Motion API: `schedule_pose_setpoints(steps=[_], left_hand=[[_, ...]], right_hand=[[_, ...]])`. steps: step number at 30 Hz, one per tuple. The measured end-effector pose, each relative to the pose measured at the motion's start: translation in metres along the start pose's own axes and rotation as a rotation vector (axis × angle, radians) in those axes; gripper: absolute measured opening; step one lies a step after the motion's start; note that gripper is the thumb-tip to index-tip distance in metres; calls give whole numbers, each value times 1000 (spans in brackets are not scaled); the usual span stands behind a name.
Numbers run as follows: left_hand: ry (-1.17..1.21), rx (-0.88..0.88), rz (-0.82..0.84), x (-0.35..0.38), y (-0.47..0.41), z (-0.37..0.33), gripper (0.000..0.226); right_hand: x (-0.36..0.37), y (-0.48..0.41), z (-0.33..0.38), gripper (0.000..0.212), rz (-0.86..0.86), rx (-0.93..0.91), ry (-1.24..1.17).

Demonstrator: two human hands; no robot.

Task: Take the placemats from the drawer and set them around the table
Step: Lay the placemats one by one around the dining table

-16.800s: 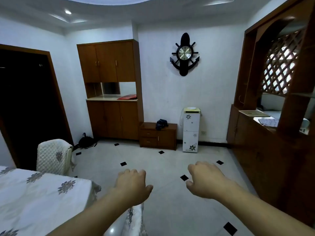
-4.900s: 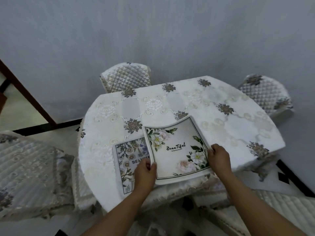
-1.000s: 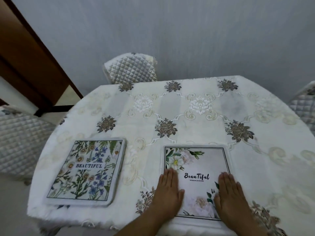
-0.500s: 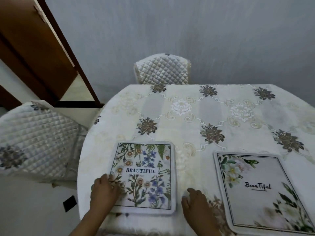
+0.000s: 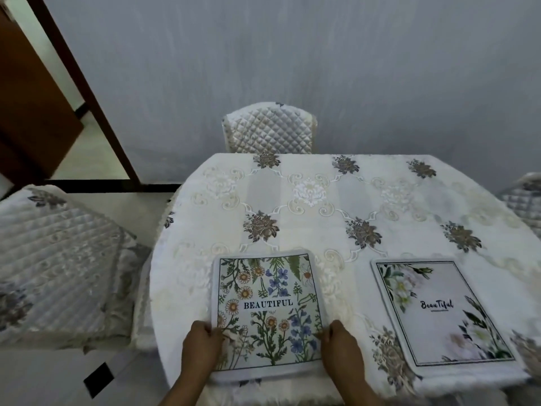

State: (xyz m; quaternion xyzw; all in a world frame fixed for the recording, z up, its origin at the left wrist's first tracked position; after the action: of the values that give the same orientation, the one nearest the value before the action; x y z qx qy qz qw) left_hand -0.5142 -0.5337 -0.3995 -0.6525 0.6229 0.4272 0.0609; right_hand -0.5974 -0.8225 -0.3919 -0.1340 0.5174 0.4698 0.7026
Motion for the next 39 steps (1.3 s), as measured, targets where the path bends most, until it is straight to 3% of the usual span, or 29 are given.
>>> schedule_pose_setpoints(steps=[4, 9, 13, 20, 30, 39], left_hand=[[-108, -11, 144, -7, 19, -6, 35], [20, 43, 268, 9, 58, -21, 30], [11, 218, 116, 12, 101, -47, 17], [82, 477, -162, 28, 216, -116, 26], [14, 604, -166, 87, 317, -201, 25], [-8, 827, -5, 131, 377, -255, 28]], right_hand=[[-13, 12, -4, 23, 10, -5, -12], [-32, 23, -15, 12, 39, -73, -28], [-74, 34, -28, 15, -34, -161, -38], [-189, 45, -97, 28, -179, -240, -131], [-318, 80, -208, 26, -323, -182, -130], [-388, 141, -301, 29, -475, -44, -85]])
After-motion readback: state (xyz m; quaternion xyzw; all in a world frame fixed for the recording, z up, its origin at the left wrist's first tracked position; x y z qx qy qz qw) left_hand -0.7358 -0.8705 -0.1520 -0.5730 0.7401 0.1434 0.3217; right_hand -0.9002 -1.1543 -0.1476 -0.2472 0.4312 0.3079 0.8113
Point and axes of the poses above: each hand's wrist, its own y-axis away from the middle knuckle, its own x-axis out of the palm, z = x × y, the point moved 2 cm from there along -y, towards the middle knuckle, and after that the axes turned 3 degrees about y, right-handed, at the moved point
